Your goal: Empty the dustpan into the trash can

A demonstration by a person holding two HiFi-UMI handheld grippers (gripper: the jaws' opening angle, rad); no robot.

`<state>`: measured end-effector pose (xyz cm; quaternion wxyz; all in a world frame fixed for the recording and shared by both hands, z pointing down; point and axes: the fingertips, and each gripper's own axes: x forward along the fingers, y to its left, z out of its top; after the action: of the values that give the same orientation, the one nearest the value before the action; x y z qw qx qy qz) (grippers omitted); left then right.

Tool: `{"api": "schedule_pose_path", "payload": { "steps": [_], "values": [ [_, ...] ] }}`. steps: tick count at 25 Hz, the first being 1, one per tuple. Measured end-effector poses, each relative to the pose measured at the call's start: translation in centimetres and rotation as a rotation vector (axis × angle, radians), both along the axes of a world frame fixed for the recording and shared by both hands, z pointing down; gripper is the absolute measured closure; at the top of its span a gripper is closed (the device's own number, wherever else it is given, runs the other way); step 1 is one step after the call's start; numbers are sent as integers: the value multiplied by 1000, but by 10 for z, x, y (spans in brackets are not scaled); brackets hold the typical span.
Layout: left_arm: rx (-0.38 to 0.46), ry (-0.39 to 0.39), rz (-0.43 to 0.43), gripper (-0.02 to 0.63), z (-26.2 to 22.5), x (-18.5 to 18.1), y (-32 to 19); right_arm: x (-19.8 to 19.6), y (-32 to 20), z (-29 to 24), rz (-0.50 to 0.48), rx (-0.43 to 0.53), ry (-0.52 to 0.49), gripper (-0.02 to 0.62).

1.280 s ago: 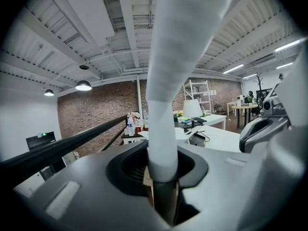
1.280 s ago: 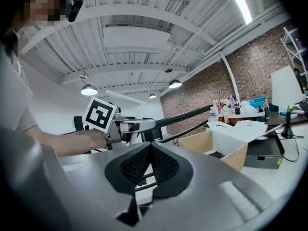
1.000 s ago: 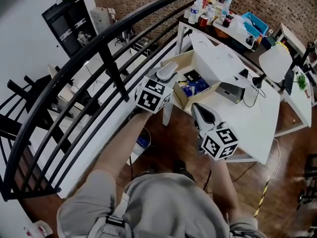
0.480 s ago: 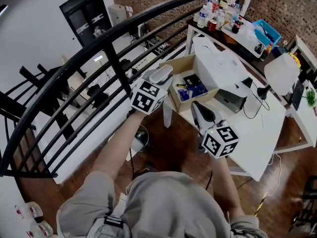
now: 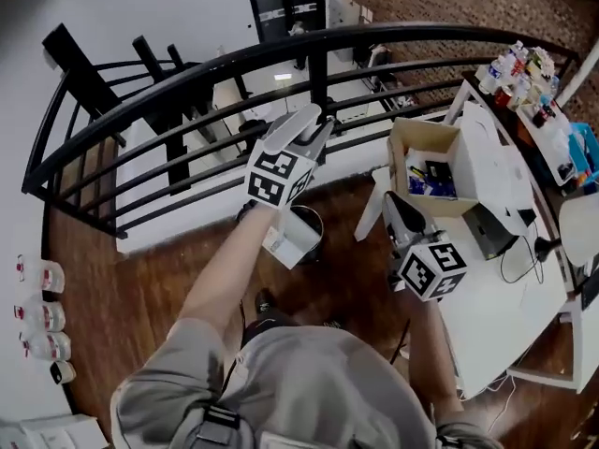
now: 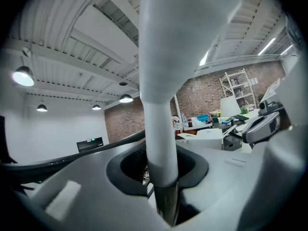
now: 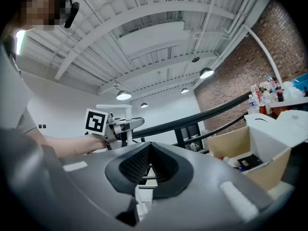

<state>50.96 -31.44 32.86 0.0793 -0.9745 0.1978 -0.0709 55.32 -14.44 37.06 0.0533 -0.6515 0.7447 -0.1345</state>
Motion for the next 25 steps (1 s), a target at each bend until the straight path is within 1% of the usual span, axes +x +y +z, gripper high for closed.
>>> {"api": "schedule_pose_path", "payload": {
  "steps": [4,7,9,12,14,17,19,22,23,25],
  "values": [
    [10,80,-46,505,-4,-61,-9,-44,-18,-11,-82,8,36,595],
    [21,139,-110,505,-8,-110,-22,-75,-31,-19,-114,12,59,595],
    [50,170,-188,503,-10,-151,-35,-102,-40,-19,-134,4,65,595],
    [83,202,-349,502,-8,-216,-62,-142,-54,-10,-156,-22,67,595],
    [59,204,-433,502,-1,-256,-76,-168,-63,-5,-171,-33,63,595],
    [-12,168,-558,481,16,-316,-92,-210,-74,-1,-212,-45,70,595],
    [-62,145,-616,462,26,-353,-96,-237,-80,-1,-230,-45,75,595],
    [-127,154,-633,451,35,-392,-96,-273,-89,-4,-254,-41,83,595],
    [-137,168,-634,439,35,-403,-94,-284,-92,-4,-265,-39,86,595],
    [-137,190,-636,443,31,-424,-90,-306,-96,-5,-286,-36,91,595]
  ]
}}
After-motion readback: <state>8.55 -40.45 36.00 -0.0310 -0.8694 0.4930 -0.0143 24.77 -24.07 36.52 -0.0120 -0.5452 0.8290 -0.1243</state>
